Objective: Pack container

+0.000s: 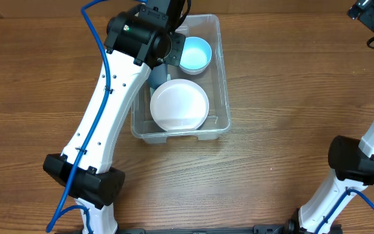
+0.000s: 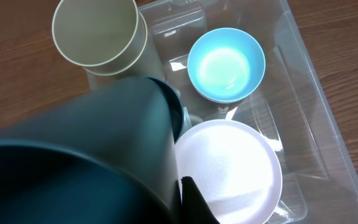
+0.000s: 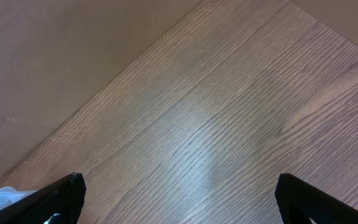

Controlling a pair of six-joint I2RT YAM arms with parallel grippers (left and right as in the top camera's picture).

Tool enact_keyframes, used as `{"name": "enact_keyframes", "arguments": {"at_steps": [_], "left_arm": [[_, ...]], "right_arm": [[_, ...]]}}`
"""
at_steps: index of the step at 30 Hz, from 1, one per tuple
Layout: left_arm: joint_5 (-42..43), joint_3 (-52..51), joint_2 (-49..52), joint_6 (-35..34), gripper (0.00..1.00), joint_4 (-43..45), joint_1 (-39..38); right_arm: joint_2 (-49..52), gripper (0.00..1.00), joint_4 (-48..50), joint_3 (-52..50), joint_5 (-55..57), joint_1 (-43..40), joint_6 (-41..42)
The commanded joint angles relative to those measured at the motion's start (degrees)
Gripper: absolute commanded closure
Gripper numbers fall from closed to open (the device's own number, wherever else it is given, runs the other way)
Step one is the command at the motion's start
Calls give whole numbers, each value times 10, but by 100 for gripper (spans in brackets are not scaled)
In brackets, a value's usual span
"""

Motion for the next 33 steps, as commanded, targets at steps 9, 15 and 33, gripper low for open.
{"name": "enact_keyframes", "arguments": {"at_steps": [9, 15, 33], "left_arm": [[-92, 34, -6, -6, 9, 29, 9], [-94, 178, -21, -9, 0, -68, 2], [3, 82, -395, -1, 0, -203, -23]], "right_arm": [[-1, 0, 1, 4, 4, 1, 3], [-1, 0, 1, 4, 4, 1, 3], [-1, 0, 1, 4, 4, 1, 3]]}}
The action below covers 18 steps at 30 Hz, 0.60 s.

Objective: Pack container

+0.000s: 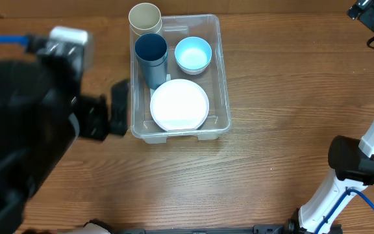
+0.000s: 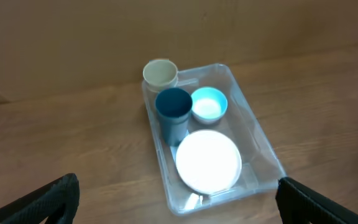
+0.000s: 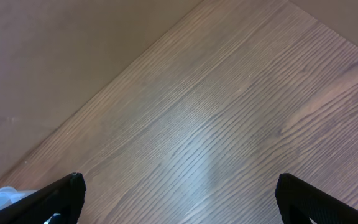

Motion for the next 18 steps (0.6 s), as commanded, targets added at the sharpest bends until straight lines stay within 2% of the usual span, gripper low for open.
{"name": "enact_keyframes", "arguments": {"at_steps": [1, 3, 6, 10, 13, 16, 18], "left_arm": [[5, -92, -114, 13, 0, -1, 2], [-7, -162, -180, 10, 0, 1, 31], [-2, -313, -294, 11, 0, 115, 116], [19, -674, -495, 13, 0, 456, 186], [92, -948, -594, 20, 0, 763, 223], [137, -1144, -637, 17, 0, 1005, 230], [137, -1235, -655, 17, 0, 1100, 230]], "right_arm": [[-1, 0, 1, 4, 4, 1, 3], [-1, 0, 1, 4, 4, 1, 3], [-1, 0, 1, 4, 4, 1, 3], [-1, 0, 1, 4, 4, 1, 3], [-1, 0, 1, 4, 4, 1, 3], [-1, 0, 1, 4, 4, 1, 3], [-1, 0, 1, 4, 4, 1, 3]]}}
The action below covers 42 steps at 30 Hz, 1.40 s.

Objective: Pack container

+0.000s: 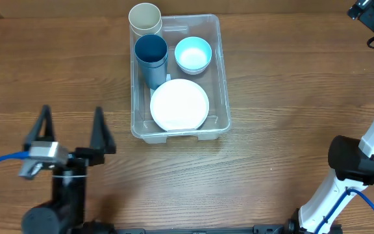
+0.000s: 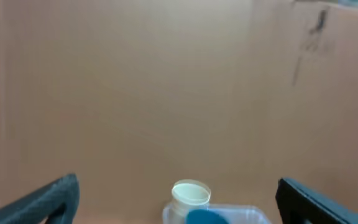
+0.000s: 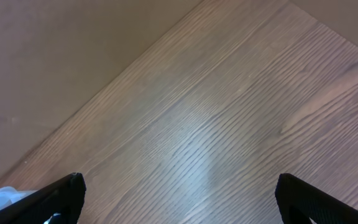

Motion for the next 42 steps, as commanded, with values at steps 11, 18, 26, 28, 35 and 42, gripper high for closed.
{"name": "enact_keyframes", "arguments": {"at_steps": [11, 18, 26, 28, 35, 42], "left_arm": [[78, -293, -188, 0, 0, 108, 79], [78, -311, -188, 45, 0, -19, 79], [86, -311, -188, 49, 0, -97, 80], [87, -311, -187, 49, 0, -97, 80], [87, -311, -187, 49, 0, -97, 80], [87, -311, -187, 49, 0, -97, 80]], "right_arm": [[-1, 0, 2, 4, 4, 1, 3], [-1, 0, 2, 4, 4, 1, 3], [-1, 0, 2, 4, 4, 1, 3], [-1, 0, 2, 4, 4, 1, 3], [-1, 0, 2, 4, 4, 1, 3], [0, 0, 2, 4, 4, 6, 3]]}}
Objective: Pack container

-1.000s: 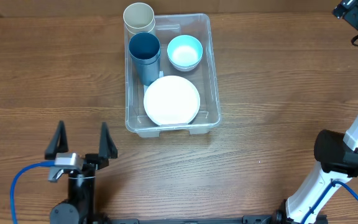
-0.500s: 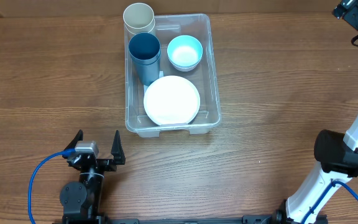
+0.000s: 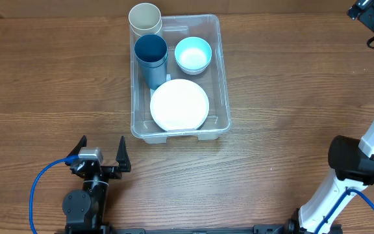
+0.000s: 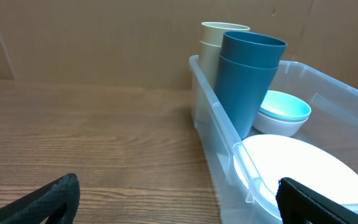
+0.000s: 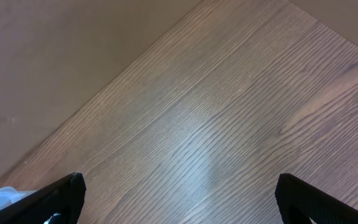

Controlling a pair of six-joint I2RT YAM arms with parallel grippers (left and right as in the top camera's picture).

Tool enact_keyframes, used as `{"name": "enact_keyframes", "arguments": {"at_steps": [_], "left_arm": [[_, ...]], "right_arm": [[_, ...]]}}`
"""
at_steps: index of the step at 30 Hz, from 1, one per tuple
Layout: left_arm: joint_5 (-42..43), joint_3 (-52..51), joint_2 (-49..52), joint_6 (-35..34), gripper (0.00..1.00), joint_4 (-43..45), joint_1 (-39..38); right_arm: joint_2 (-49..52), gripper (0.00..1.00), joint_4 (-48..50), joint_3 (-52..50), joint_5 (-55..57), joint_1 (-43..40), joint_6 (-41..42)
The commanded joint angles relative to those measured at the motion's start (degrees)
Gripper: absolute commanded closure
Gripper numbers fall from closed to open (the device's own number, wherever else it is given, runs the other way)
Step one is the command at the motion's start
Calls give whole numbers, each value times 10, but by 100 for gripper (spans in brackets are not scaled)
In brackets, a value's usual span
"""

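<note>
A clear plastic container (image 3: pixel 224 78) stands in the middle of the table. Inside it are a dark teal cup (image 3: pixel 151 55), upright, a light blue bowl (image 3: pixel 193 54) and a white plate (image 3: pixel 179 105). A beige cup (image 3: pixel 145 18) stands at the container's far left corner; I cannot tell whether it is inside the wall. My left gripper (image 3: pixel 100 162) sits low at the near left, open and holding nothing, and its wrist view looks across at the teal cup (image 4: pixel 248 81) and the plate (image 4: pixel 303 168). My right gripper (image 5: pixel 179 202) is open over bare wood.
The right arm (image 3: pixel 369 149) runs along the right edge of the table up to the far right corner. A blue cable (image 3: pixel 44 188) loops beside the folded left arm. A brown cardboard wall (image 4: pixel 104 37) closes the back of the table.
My left arm has dropped from a raised pose at the near left to a low folded one. Its camera faced the back wall then; now it looks across the table at the container. Nothing else moved.
My left gripper was first over the container, close against the teal cup. Then the teal cup stood alone in the container and the gripper was open, high and off to the left. It was then at the near left, and now lies folded there. The right arm stayed still.
</note>
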Motion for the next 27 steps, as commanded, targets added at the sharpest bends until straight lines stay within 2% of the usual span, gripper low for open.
{"name": "enact_keyframes", "arguments": {"at_steps": [1, 4, 8, 11, 16, 19, 21, 24, 25, 27], "left_arm": [[14, -2, -5, 13, 0, 0, 5], [14, -2, -5, 13, 0, 0, 5], [14, -2, -5, 13, 0, 0, 5], [14, -2, -5, 13, 0, 0, 5], [14, -2, -5, 13, 0, 0, 5], [14, -2, -5, 13, 0, 0, 5], [14, -2, -5, 13, 0, 0, 5], [14, -2, -5, 13, 0, 0, 5], [14, -2, -5, 13, 0, 0, 5], [14, -2, -5, 13, 0, 0, 5]], "right_arm": [[-9, 0, 1, 3, 4, 10, 3], [-72, 0, 2, -5, 4, 55, 3], [-192, 0, 11, -134, 9, 144, 3], [-316, 0, 128, -295, -41, 191, 3], [-558, 0, 414, -648, -83, 195, 3], [-743, 0, 678, -935, -83, 195, 3], [-848, 0, 788, -1078, -83, 195, 0], [-968, 0, 849, -1220, -103, 195, -72], [-1010, 0, 846, -1264, -128, 195, -143], [-1063, 0, 817, -1306, -156, 193, -228]]}}
